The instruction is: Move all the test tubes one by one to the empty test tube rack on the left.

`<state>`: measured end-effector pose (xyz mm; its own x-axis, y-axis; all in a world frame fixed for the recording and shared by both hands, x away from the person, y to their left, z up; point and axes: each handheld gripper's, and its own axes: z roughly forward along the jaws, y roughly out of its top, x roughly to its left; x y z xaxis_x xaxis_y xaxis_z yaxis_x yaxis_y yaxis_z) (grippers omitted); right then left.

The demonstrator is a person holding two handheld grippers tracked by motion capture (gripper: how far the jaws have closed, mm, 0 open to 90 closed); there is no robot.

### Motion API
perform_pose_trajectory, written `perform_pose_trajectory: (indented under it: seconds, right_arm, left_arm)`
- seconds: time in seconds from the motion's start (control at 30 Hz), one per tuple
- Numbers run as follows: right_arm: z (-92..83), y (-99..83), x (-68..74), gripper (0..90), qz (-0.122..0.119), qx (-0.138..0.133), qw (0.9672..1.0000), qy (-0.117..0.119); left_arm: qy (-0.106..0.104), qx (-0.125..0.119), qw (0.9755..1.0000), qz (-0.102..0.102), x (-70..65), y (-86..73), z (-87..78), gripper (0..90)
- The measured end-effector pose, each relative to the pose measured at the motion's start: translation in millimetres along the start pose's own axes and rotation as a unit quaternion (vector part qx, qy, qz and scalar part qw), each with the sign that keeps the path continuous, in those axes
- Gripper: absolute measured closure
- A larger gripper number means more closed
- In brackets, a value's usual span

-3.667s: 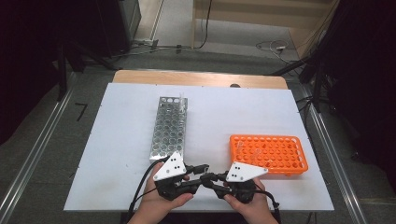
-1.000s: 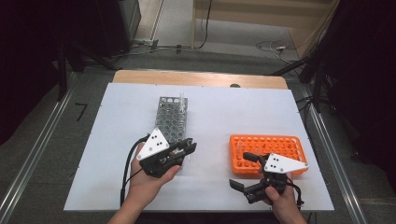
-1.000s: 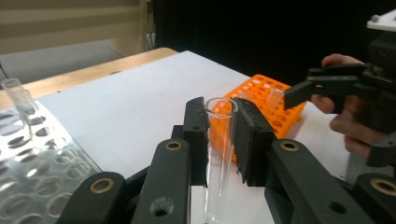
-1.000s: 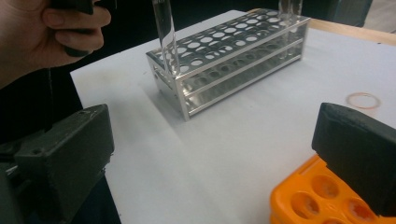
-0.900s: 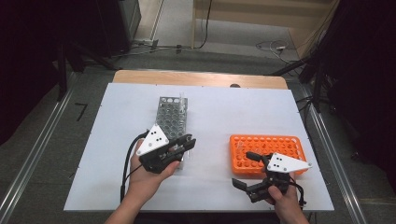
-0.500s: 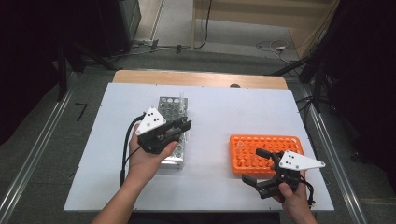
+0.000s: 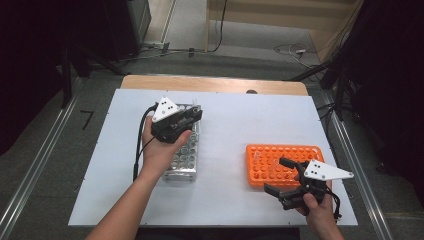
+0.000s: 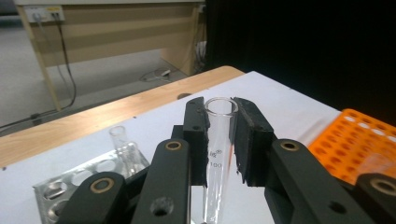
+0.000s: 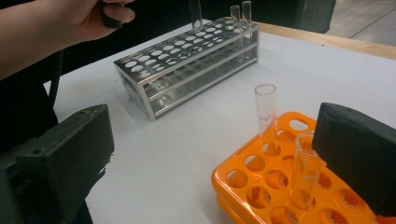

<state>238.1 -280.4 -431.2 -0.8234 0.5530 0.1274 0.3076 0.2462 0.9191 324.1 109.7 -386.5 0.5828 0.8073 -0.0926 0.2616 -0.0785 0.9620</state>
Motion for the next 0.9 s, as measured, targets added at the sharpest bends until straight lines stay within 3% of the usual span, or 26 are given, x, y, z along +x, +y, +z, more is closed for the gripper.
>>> perform_pose_trajectory:
  seconds: [0.4,0.9]
  right_arm:
    - [-1.5,-1.7,-4.3,0.0,0.004,0.000,1.0000,-0.002]
    - [-1.1,-3.0,-5.5,0.0,0.007,0.001,1.0000,-0.003]
  left_arm:
    - [0.050,-0.012,0.9982,-0.032,25.2,-5.0,27.0,76.3]
    - [0.075,0.001,0.9968,-0.028,31.1,-14.5,46.3,76.3]
